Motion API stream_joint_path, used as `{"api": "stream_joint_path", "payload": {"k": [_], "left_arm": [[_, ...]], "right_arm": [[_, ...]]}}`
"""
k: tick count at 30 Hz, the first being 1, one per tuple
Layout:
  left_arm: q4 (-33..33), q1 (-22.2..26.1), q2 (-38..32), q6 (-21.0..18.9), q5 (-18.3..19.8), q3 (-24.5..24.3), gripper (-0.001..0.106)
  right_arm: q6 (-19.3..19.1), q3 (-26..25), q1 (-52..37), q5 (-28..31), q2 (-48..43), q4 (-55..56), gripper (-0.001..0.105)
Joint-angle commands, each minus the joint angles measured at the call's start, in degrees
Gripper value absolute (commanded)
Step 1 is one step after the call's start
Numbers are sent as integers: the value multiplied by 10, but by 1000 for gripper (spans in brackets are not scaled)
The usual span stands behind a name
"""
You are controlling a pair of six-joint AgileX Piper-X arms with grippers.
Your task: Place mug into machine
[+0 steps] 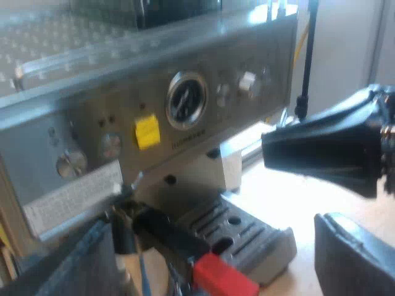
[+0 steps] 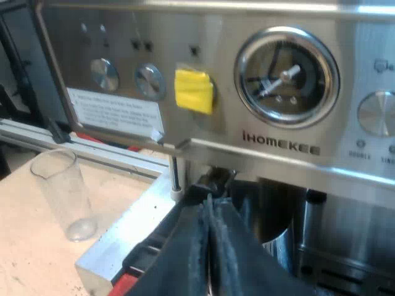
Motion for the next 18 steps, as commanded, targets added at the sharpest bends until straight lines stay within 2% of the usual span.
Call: {"api": "stream_joint_path", "payload": {"k": [1, 8, 18], "left_arm": [[-3, -1, -3, -2, -2, -13, 69], [23, -1, -3, -2, -2, -12, 69], [21, -1, -3, -2, -2, -12, 69]], "right_arm": [[-6, -20, 0, 21, 8, -1, 0], [11, -73, 1, 21, 67, -5, 0], [11, -144, 1, 43, 144, -5, 0]]}}
